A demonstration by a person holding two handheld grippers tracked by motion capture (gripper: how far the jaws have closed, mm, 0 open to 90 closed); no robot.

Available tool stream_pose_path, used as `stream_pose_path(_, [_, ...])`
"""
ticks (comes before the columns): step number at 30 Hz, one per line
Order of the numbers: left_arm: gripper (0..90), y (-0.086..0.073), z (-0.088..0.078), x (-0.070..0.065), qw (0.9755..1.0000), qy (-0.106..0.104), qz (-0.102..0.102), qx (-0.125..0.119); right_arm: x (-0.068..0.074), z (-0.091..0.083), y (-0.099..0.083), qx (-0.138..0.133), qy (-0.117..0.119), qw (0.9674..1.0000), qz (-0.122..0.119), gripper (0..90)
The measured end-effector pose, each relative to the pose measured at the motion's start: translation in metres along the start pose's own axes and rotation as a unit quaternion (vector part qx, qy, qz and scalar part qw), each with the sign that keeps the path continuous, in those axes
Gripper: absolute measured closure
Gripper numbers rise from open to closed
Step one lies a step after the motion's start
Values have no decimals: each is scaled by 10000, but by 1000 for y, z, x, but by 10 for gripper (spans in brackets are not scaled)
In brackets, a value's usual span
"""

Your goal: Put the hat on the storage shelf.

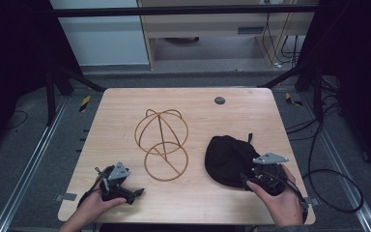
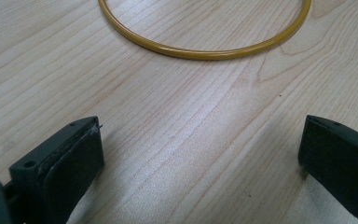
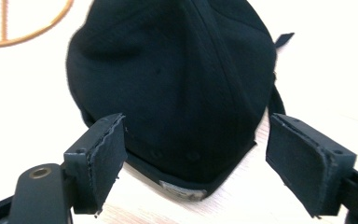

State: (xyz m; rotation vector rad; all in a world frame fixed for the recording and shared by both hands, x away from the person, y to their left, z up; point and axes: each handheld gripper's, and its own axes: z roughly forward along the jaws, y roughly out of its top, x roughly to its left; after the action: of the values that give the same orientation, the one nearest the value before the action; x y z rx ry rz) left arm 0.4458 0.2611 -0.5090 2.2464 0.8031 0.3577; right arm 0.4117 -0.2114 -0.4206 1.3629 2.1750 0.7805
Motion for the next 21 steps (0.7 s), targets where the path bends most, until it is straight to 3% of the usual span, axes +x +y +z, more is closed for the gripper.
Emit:
stream_pose_path(4, [0, 0, 0, 0, 10000, 2, 0, 0, 4, -1, 11, 183, -26, 9995, -244, 167])
stream_pose_path(7, [0, 0, 0, 0, 10000, 2, -2, 1, 1, -4, 26, 512, 107, 9979, -393, 167])
stream_pose_path(11, [0, 0, 0, 0, 10000, 2, -1, 1, 2, -4, 41, 629, 245, 9957, -641, 164])
stream_pose_path(21, [0, 0, 0, 0, 10000, 5, -7, -3, 5, 0, 70, 864, 337, 9915, -913, 172])
